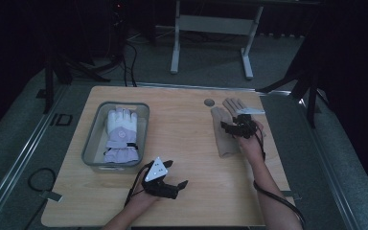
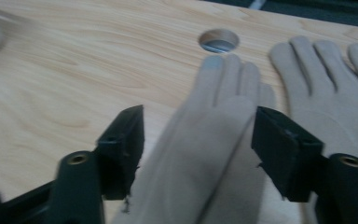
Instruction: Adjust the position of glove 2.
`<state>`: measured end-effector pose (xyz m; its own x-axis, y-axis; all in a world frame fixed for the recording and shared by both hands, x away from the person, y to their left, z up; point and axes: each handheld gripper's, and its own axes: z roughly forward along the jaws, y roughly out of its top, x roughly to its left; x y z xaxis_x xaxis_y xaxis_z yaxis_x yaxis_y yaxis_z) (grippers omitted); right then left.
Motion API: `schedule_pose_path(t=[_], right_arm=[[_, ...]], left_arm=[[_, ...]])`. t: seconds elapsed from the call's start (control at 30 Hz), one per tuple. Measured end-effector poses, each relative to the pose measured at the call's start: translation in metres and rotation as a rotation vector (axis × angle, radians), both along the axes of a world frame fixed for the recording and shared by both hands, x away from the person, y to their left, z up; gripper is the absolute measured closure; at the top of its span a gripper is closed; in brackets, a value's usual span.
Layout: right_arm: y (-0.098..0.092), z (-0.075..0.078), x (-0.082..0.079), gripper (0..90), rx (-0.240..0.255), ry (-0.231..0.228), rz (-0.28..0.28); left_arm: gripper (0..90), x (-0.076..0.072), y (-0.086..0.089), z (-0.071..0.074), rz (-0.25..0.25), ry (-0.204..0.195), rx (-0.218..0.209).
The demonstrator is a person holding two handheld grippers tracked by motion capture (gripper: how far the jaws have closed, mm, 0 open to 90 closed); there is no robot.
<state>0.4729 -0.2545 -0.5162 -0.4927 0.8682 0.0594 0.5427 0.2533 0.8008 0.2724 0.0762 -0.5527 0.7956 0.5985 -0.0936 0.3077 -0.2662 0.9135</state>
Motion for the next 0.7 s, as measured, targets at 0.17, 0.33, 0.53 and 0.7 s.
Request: schedule_pose_path(t=[0.17, 0.33, 0.53, 0.7], right_arm=[[0.002, -0.017, 0.014, 39.8, -0.078, 0.035, 0.009], [0.007, -0.031, 0.023, 35.9, -0.121, 0.057, 0.010], [0.009, -0.034, 0.021, 64.3, -0.095, 0.088, -0.001], [0.013, -0.030, 0.015, 78.7, -0.028, 0.146, -0.066]], left_arm=[[8.2, -0.001, -0.001, 0.000, -0.010, 0.002, -0.003], [8.2, -0.002, -0.002, 0.000, -0.013, -0.004, 0.001], [8.2, -0.002, 0.001, 0.001, -0.008, -0.006, 0.000], [8.3, -0.002, 0.001, 0.000, -0.004, -0.002, 0.000]])
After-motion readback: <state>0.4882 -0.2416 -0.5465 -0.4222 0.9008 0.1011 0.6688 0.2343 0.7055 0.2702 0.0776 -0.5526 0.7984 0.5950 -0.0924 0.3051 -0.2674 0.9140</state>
